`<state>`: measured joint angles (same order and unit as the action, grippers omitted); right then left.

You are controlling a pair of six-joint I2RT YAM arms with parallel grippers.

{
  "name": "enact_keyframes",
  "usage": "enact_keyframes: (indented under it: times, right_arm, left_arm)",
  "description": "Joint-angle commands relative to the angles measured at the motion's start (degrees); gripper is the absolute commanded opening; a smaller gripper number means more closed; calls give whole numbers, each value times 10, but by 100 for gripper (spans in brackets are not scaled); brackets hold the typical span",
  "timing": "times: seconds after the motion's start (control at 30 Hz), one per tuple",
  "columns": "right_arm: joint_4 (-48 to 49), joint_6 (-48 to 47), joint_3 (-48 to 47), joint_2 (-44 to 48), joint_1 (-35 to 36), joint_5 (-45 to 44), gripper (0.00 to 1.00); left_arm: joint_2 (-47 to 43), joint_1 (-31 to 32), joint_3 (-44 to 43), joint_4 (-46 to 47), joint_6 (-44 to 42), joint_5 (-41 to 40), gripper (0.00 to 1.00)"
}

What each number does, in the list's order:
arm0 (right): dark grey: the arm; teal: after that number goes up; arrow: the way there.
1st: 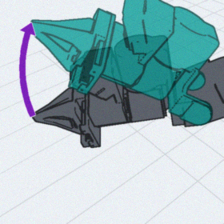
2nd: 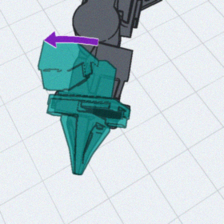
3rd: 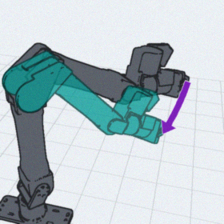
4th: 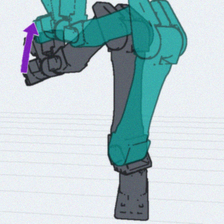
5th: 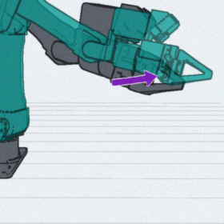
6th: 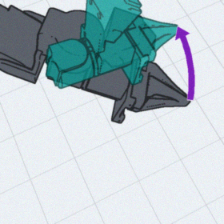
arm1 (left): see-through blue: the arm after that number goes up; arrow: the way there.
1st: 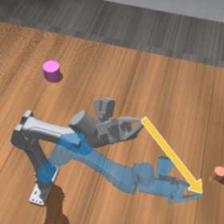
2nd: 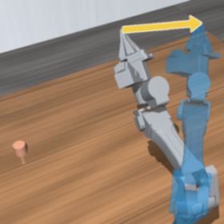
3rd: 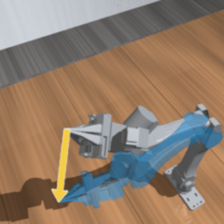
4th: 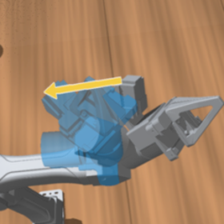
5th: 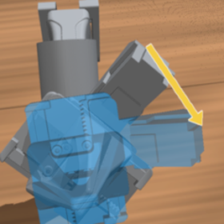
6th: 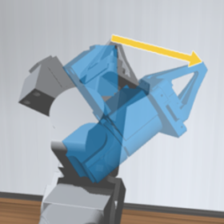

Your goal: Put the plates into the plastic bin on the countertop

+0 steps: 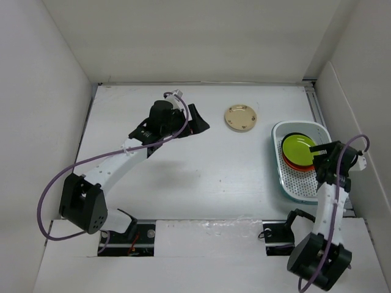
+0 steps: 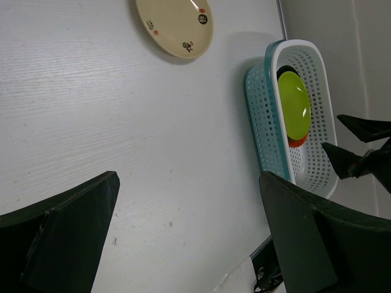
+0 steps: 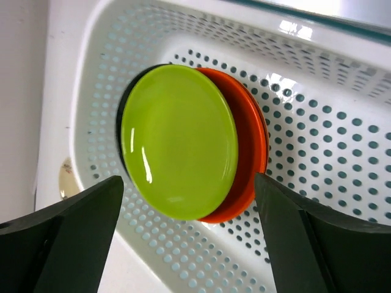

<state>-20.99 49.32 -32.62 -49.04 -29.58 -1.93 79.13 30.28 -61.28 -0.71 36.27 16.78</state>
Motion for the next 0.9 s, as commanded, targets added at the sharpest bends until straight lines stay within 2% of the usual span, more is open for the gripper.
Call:
enact_keyframes:
  times: [0.0, 0.03, 0.13, 0.2, 0.27, 0.33, 0.37, 0.47, 0.5, 0.63, 0.73, 0.77, 0.87]
  right_arm:
    - [-56, 6, -38, 84, -2, -39, 94]
    - [-56, 6, -45, 97, -2, -39, 100]
    - [-93, 1, -79, 112, -2, -29, 100]
    - [-99, 1, -99, 112, -2, 16, 100]
    - [-99, -5, -105, 112, -2, 87, 100]
    - [-94, -11, -105, 126, -2, 139, 98]
    - [-94, -11, -105, 133, -2, 139, 98]
    - [-87, -11, -105, 165, -2, 185, 98]
    - [-87, -19, -105, 170, -2, 192, 98]
    - [-85, -19, -105, 176, 22, 204, 97]
    - [-66, -13, -98, 163, 22, 224, 96]
    - [-61, -13, -93, 156, 22, 224, 96]
    - [-48, -7, -93, 136, 22, 236, 95]
  left_arm:
    - [10, 0, -6, 23, -15, 1, 100]
    - [15, 0, -6, 23, -15, 1, 100]
    - [55, 0, -6, 59, -20, -5, 100]
    - [91, 0, -6, 85, -20, -5, 100]
    - [167, 0, -21, 133, -20, 13, 100]
    - [255, 0, -82, 165, -13, 45, 100]
    - [283, 0, -82, 173, -5, 55, 100]
    - [382, 0, -166, 186, 6, 74, 100]
    - [405, 0, -217, 177, 12, 74, 100]
    - [507, -6, -336, 148, 34, 97, 100]
    - [580, -13, -401, 125, 53, 120, 100]
    - [598, -18, -448, 115, 60, 126, 100]
    - [647, -18, -508, 85, 79, 118, 97]
